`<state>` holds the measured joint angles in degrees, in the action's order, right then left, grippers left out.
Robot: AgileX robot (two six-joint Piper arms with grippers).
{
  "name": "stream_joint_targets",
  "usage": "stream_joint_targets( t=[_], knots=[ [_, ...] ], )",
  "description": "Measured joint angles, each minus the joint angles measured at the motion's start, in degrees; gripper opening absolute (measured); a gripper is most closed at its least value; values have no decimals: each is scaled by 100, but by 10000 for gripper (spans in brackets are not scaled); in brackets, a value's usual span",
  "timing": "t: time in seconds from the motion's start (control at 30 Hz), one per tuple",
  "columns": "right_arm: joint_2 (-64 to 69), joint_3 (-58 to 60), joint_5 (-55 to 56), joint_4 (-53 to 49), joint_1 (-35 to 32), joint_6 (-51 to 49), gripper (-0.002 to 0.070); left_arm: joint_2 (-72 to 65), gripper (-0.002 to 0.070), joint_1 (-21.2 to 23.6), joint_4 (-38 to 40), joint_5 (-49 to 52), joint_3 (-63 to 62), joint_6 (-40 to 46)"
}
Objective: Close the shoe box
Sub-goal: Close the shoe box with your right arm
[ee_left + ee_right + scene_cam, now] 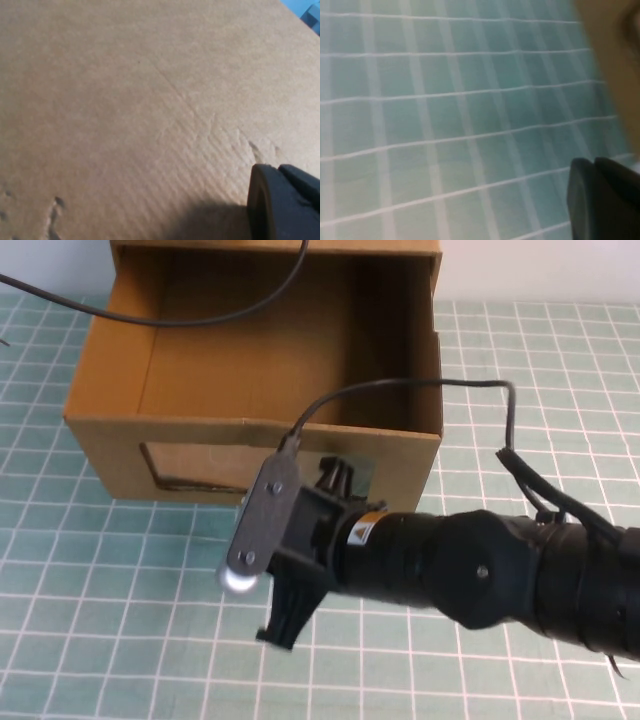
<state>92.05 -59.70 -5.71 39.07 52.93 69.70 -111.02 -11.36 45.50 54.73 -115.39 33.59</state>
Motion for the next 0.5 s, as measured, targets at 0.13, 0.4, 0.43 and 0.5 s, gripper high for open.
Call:
stream_joint_targets(
  t=[0.13, 0.4, 0.43, 0.5],
  knots=[
    [95, -4, 811, 151, -126, 151, -14, 0, -5, 0, 0, 22, -11, 0],
    [317, -26, 1350, 574, -150, 727, -14, 0, -5, 0, 0, 35, -11, 0],
    [342, -26, 1487, 662, -150, 755, -14, 0, -5, 0, 0, 35, -11, 0],
    [412, -26, 1768, 788, -150, 766, -14, 0, -5, 0, 0, 35, -11, 0]
  ],
)
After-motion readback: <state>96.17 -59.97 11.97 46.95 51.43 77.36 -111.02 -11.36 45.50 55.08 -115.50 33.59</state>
